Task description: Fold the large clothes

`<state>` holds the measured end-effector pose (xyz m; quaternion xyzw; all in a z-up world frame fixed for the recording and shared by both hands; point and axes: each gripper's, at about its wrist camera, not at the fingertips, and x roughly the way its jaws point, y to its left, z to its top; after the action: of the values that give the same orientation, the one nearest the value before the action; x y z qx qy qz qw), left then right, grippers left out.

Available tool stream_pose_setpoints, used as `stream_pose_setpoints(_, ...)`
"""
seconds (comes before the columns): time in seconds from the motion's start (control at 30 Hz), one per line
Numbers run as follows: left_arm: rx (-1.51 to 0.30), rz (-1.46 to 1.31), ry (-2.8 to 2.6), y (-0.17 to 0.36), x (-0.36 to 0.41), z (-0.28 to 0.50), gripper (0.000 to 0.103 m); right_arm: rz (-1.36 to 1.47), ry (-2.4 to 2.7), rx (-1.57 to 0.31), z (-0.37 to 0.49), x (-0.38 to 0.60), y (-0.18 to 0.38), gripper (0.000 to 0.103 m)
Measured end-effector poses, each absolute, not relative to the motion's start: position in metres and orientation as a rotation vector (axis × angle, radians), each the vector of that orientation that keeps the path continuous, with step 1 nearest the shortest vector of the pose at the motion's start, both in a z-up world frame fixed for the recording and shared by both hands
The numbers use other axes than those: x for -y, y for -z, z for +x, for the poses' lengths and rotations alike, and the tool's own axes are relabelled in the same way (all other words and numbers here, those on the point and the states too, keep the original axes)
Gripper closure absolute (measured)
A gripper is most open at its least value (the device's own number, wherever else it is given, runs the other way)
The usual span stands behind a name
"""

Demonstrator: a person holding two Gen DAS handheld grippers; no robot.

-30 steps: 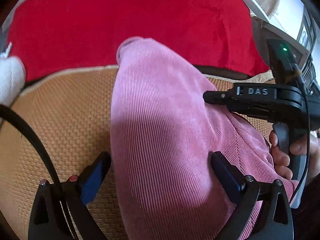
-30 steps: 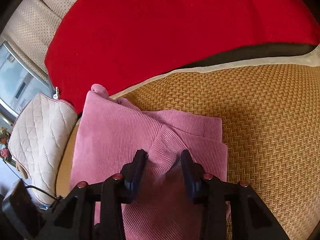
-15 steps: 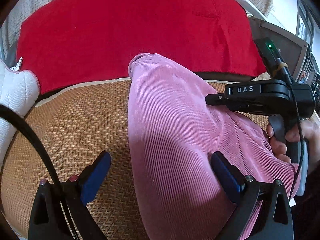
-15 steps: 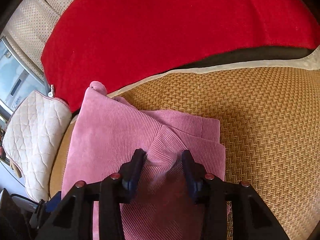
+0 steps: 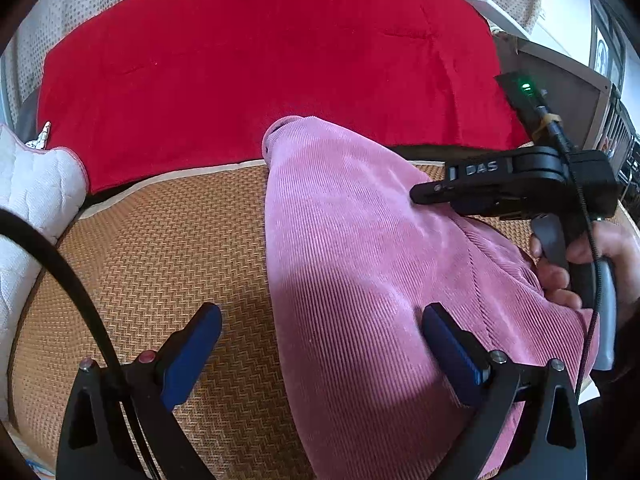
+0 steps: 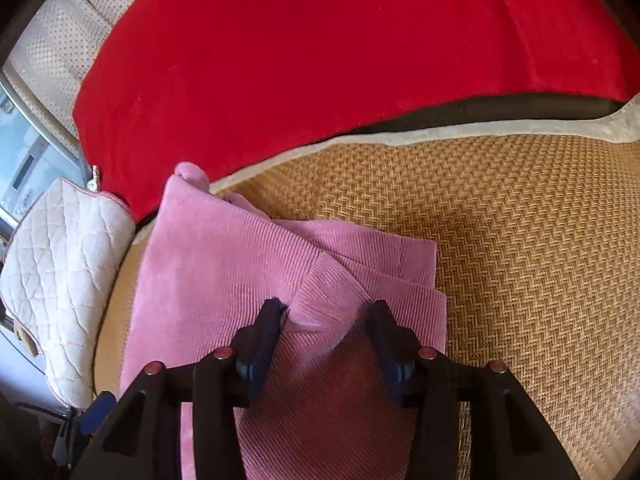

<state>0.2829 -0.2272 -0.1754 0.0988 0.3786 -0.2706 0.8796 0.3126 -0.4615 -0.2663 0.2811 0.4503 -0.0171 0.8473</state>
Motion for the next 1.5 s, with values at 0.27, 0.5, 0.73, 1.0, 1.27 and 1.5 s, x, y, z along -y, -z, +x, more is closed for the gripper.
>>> stream_pose_setpoints(0.27, -0.757, 0.092, 0.558, 0.143, 0.176, 0.282, 0.002, 0.597, -0.021, -0.839, 0.252, 0.448, 0.217, 0.05)
stream_pose_setpoints(0.5, -0.806, 0.106, 0.509, 0.152, 0.164, 0.275, 0.002, 0.48, -0.11, -0.847, 0.195, 0.399, 0.195, 0.05)
stream_pose_setpoints(0.73, -0.905, 0.2, 0.502, 0.186, 0.177, 0.261, 0.002, 0.34, -0.059, -0.954, 0.18, 0.365, 0.228, 0.051)
stream_pose_setpoints(1.0, -0.888, 0.217, 0.48, 0.198, 0.186, 0.264, 0.002, 0.338, -0.014, -0.958, 0.189, 0.363, 0.256, 0.051)
stream_pose_setpoints(1.27, -0.822, 0.111, 0.449, 0.174, 0.165, 0.26, 0.002, 0.437, -0.095, -0.858, 0.188, 0.385, 0.199, 0.051)
stream_pose_setpoints(1.5, -0.88, 0.176, 0.446, 0.193, 0.184, 0.269, 0.002, 0.465, -0.027, -0.863, 0.248, 0.403, 0.203, 0.051)
